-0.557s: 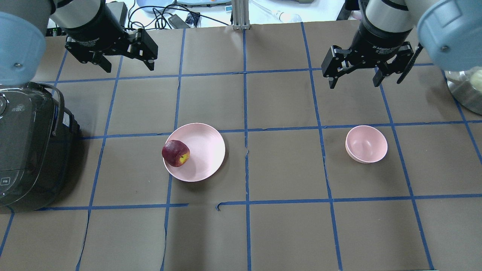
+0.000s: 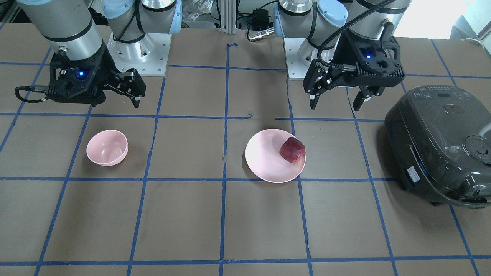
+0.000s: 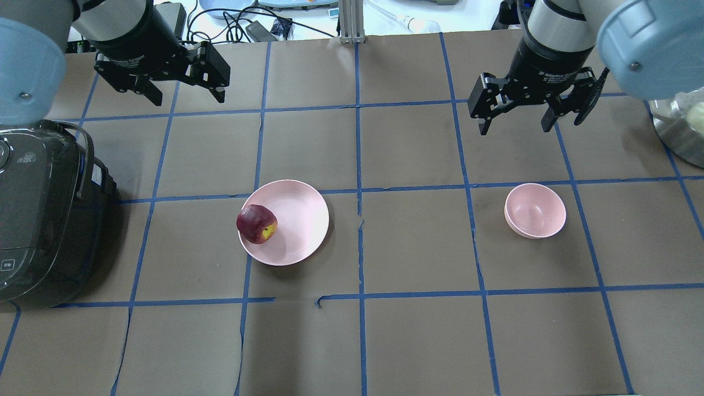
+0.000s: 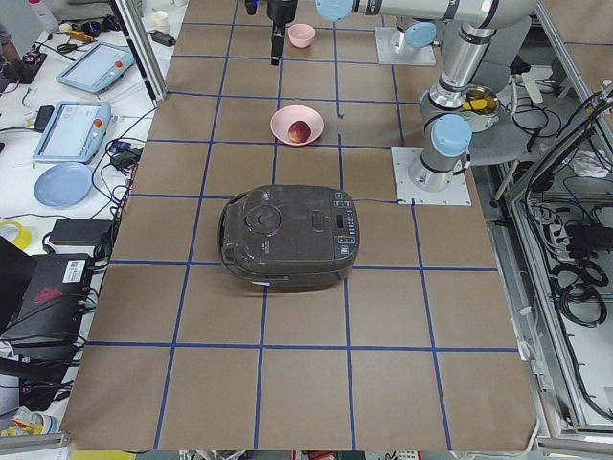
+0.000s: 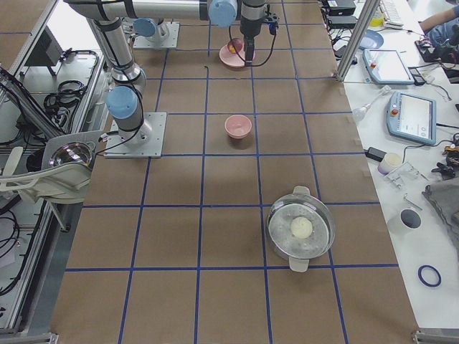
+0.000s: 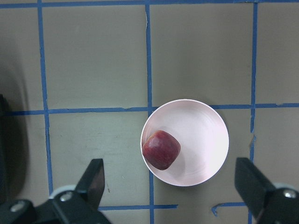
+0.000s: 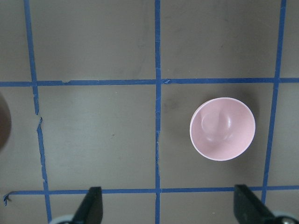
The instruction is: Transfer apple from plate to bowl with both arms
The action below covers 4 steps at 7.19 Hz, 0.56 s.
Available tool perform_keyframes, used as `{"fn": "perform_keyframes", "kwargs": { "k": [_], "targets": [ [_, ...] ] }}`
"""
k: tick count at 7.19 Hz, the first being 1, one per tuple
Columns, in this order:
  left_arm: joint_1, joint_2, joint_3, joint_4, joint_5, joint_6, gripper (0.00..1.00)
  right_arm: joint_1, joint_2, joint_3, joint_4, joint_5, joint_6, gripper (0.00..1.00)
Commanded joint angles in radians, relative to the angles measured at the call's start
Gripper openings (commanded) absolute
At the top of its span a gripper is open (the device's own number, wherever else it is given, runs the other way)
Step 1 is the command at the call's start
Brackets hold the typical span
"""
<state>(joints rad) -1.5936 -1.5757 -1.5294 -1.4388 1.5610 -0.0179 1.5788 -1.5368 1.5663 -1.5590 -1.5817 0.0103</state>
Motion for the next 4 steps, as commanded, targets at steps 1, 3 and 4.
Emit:
{"fn": "perform_keyframes", "kwargs": {
  "k": [1, 3, 4],
  "targets": [
    [0.0, -0.001, 0.002, 0.001, -0.004, 0.001, 1.0, 0.0, -0.003, 0.0, 0.004, -0.003, -0.001, 1.0],
    [0.0, -0.003, 0.002, 0.001, -0.002, 0.0, 1.0, 0.0, -0.008, 0.0, 0.019, -0.047, -0.003, 1.0],
    [0.0, -0.001, 0.0, 0.001, -0.001, 0.001, 1.0, 0.0, -0.008, 0.0, 0.019, -0.049, -0.006, 1.0]
  ]
}}
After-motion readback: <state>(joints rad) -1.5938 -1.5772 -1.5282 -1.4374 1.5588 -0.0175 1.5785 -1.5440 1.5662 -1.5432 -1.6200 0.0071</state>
